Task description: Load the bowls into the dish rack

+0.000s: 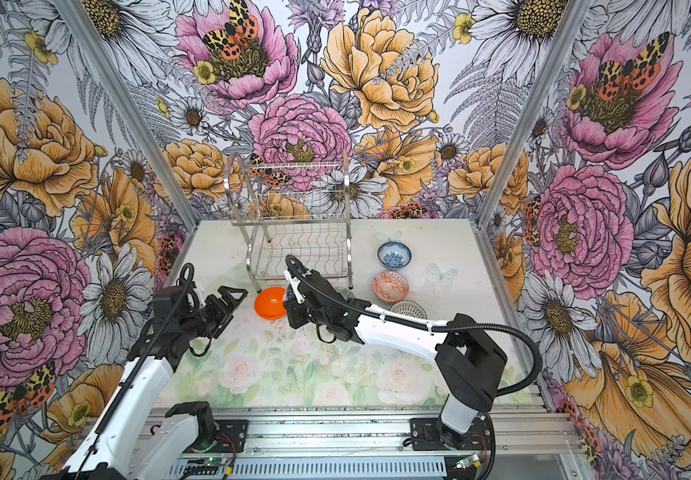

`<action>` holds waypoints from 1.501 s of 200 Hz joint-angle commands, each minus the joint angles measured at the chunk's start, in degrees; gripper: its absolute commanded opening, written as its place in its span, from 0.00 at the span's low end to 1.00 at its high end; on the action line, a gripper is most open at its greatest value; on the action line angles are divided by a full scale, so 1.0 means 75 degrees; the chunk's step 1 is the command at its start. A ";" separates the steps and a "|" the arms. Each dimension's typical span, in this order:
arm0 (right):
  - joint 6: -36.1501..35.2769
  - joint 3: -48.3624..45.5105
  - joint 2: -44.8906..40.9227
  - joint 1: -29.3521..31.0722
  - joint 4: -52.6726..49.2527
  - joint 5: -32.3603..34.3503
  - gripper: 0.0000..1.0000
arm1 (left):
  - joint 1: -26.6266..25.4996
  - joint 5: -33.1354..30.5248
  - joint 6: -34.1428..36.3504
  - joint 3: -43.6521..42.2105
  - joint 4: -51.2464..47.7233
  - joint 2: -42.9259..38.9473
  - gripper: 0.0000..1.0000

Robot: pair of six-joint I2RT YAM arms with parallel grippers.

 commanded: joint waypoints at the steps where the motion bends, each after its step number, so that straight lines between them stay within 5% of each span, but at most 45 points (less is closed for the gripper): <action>1: 0.0350 -0.0144 -0.0127 -0.0105 0.1789 -0.0644 0.00 | 0.0118 0.0251 0.0219 -0.0045 0.0217 -0.0068 0.99; 59: 0.1454 -0.0649 0.0311 -0.0643 0.4221 -0.1534 0.00 | 0.0252 0.0459 0.0284 0.0147 0.0294 0.0188 0.99; 171: 0.2934 -0.0446 0.1828 -0.1073 0.7289 -0.1837 0.00 | 0.0404 0.0779 0.0555 0.0452 0.0193 0.0699 0.99; 300: 0.4095 0.0286 0.2996 -0.1202 0.8680 -0.1332 0.00 | 0.0529 0.0845 0.0743 0.1154 0.0187 0.1221 0.99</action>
